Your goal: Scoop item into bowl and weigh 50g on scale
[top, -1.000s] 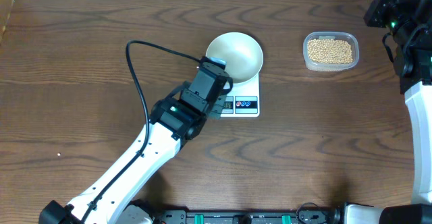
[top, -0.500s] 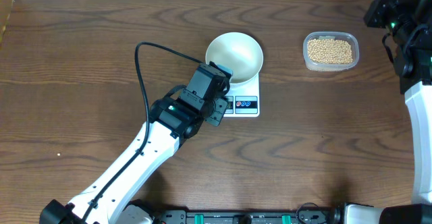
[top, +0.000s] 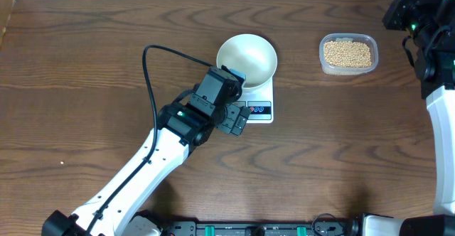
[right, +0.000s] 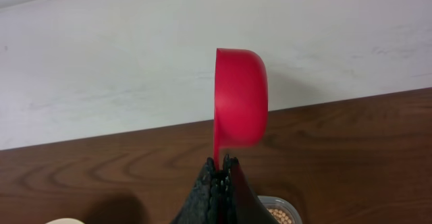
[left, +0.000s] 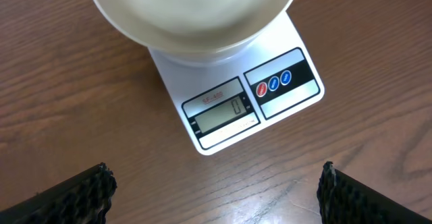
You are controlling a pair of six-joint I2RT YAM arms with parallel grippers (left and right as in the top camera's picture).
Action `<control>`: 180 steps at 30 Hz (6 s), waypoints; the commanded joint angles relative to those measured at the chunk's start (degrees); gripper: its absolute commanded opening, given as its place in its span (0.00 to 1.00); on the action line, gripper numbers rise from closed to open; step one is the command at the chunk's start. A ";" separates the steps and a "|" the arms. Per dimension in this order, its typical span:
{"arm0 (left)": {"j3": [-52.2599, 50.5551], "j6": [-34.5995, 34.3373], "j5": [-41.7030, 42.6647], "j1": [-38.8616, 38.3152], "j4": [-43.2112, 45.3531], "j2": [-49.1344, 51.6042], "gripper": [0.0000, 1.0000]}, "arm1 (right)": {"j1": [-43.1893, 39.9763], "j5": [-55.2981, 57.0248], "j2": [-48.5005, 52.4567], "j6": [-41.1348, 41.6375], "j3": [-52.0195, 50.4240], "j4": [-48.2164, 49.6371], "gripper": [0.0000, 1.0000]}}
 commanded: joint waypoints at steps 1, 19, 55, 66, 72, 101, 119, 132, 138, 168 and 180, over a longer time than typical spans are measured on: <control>-0.50 0.37 0.28 1.88 -0.72 0.28 0.98 | -0.24 -0.20 0.24 -0.57 1.18 -0.22 0.01; 2.71 10.32 29.22 19.47 -3.08 0.17 0.98 | -0.24 -0.17 0.22 -0.57 1.18 -0.24 0.01; 1.44 -0.35 12.61 10.86 -16.28 0.15 0.98 | -0.17 -0.20 0.24 -0.39 1.18 -0.42 0.01; -5.29 -0.31 8.46 7.02 -9.29 0.87 0.98 | -0.20 -0.20 0.24 -0.35 1.18 -0.42 0.01; -8.81 -0.35 8.33 7.02 -3.48 2.93 0.98 | -0.20 -0.20 0.24 -0.35 1.18 -0.61 0.01; -10.23 1.33 0.44 -0.26 9.90 -8.92 0.98 | -0.20 -0.15 0.39 -0.42 1.18 -0.66 0.01; -19.63 -12.96 -8.83 -6.23 16.57 -11.65 0.98 | -0.24 0.28 0.63 -1.68 1.18 -0.46 0.01; -24.65 -12.35 -8.07 -6.23 16.63 -12.90 0.98 | -0.24 0.28 0.66 -1.68 1.18 -0.22 0.01; -25.88 -12.00 -6.62 -6.23 16.63 -12.90 0.98 | -0.24 0.26 0.66 -1.68 1.18 -0.24 0.01; -25.88 -8.68 -6.64 -6.23 20.61 -12.90 0.98 | -0.24 0.28 0.66 -1.68 1.18 -0.24 0.01; -25.88 -8.70 -6.62 -6.23 20.17 -12.90 0.98 | -0.24 1.40 0.66 -2.12 1.18 -0.22 0.01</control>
